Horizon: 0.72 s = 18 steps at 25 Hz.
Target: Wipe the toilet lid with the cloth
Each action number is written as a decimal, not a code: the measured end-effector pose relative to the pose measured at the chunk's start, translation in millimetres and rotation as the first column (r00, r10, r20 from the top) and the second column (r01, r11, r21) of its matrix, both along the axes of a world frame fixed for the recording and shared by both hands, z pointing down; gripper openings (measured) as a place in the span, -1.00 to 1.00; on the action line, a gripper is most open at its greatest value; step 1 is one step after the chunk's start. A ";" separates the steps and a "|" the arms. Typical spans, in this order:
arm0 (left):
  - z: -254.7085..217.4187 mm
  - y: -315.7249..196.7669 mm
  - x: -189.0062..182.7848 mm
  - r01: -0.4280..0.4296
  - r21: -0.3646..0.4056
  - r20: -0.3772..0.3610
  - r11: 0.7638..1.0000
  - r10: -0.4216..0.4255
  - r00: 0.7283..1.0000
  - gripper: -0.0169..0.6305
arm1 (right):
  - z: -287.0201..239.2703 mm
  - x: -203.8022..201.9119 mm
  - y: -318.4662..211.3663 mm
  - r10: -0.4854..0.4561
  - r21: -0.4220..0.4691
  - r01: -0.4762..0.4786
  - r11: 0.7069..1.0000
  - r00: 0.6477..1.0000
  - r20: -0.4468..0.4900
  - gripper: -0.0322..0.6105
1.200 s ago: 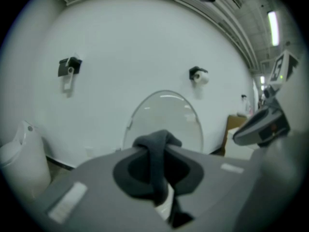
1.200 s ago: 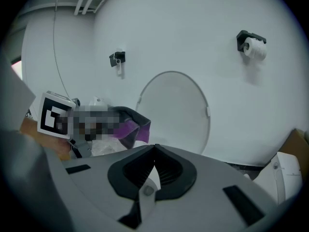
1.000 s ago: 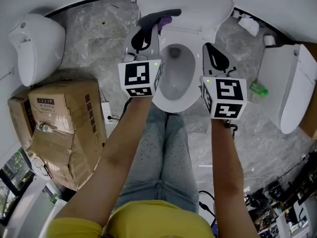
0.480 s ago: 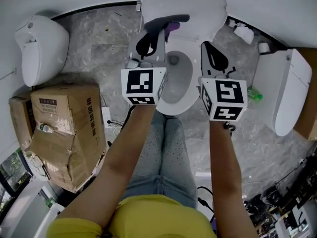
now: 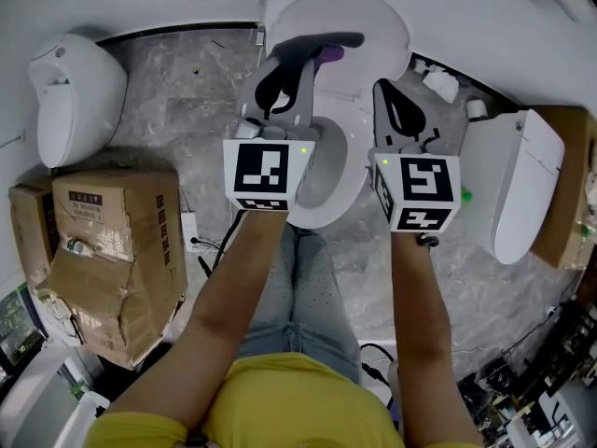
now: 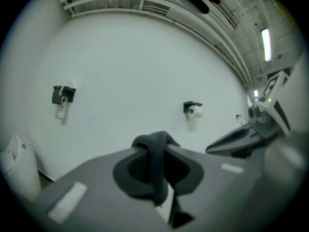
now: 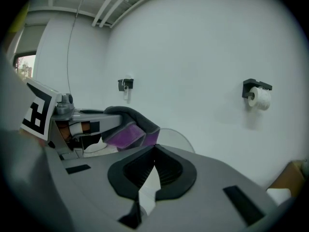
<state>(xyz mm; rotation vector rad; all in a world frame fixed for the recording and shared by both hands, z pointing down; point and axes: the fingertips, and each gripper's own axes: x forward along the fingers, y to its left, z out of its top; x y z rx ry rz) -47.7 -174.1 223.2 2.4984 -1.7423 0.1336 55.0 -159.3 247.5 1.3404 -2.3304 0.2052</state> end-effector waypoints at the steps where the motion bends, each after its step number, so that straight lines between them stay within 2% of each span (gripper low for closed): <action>1: -5.1 -1.9 -0.8 0.000 0.004 -0.002 1.000 0.000 1.000 -0.89 | -3.8 -0.9 -3.0 -0.005 0.005 0.005 1.000 1.000 -0.006 -0.85; 7: -21.7 -12.1 -6.5 0.014 0.002 -0.023 1.000 -0.014 1.000 -0.89 | -21.9 1.1 -28.0 -0.048 0.007 0.048 0.999 0.999 -0.023 -0.85; 13: -28.9 -24.0 -9.8 0.022 -0.007 -0.033 1.000 -0.022 0.999 -0.89 | -26.0 -4.4 -57.3 -0.171 -0.023 0.170 0.985 0.982 -0.084 -0.85; 17: -34.4 -34.2 -7.1 0.024 -0.014 -0.058 1.000 -0.025 0.998 -0.89 | -27.2 -1.4 -79.6 -0.211 -0.039 0.209 0.977 0.973 -0.097 -0.84; 18: -35.2 -36.2 -6.2 0.022 -0.015 -0.060 1.000 -0.023 0.998 -0.89 | -25.0 -0.2 -84.8 -0.222 -0.050 0.218 0.975 0.969 -0.105 -0.78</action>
